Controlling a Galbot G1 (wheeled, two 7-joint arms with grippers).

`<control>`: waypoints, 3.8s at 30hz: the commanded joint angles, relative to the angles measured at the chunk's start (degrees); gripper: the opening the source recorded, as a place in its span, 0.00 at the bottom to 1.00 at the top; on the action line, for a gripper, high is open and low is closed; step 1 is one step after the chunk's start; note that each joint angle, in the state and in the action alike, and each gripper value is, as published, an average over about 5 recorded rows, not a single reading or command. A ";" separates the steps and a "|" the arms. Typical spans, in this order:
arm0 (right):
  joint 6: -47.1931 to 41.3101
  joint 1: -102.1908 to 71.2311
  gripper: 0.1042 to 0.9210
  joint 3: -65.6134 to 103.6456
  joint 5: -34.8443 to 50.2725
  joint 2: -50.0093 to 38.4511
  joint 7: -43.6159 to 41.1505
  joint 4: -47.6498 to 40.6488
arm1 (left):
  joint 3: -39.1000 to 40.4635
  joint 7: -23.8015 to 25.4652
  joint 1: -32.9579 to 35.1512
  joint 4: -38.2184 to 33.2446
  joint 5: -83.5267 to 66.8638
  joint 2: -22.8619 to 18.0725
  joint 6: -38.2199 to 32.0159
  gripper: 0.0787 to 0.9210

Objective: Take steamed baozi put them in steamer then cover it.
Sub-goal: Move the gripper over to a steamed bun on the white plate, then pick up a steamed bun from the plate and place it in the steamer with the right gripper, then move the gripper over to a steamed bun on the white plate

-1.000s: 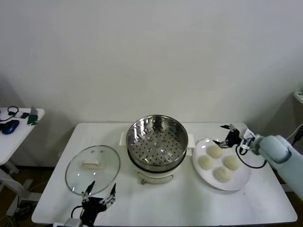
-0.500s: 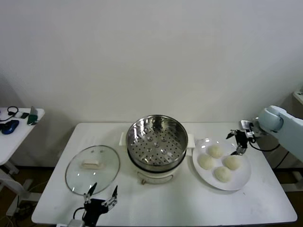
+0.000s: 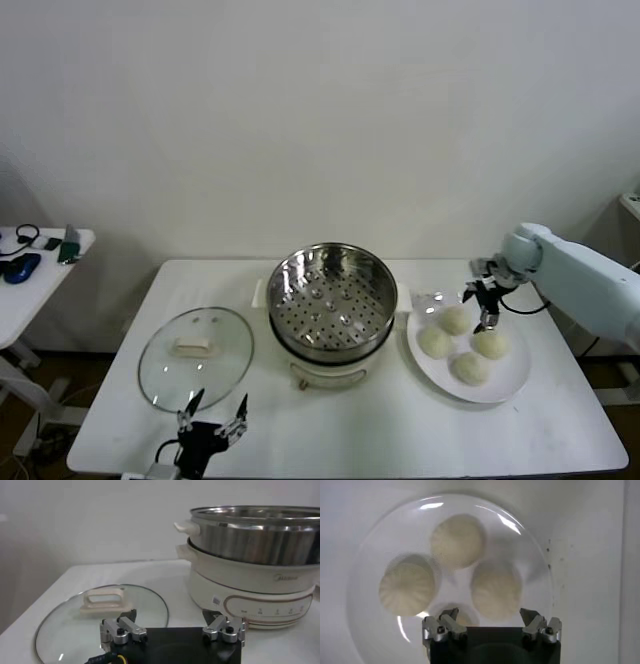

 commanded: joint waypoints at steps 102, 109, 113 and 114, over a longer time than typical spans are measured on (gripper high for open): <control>-17.06 39.15 0.88 -51.51 31.42 -16.47 15.72 45.54 | 1.59 -0.41 1.00 -0.82 2.87 0.27 -1.50 0.88; -18.97 19.16 0.88 -35.49 22.51 -14.14 18.11 37.33 | 1.18 -0.44 1.63 -1.32 2.81 0.07 -1.67 0.88; -18.77 13.32 0.88 -29.61 20.58 -10.24 19.05 31.04 | 0.97 -0.51 1.85 -1.18 2.83 -0.11 -1.85 0.88; -18.68 12.46 0.88 -28.67 20.43 -9.25 19.32 29.66 | 0.91 -0.51 1.88 -1.14 2.83 -0.15 -1.93 0.88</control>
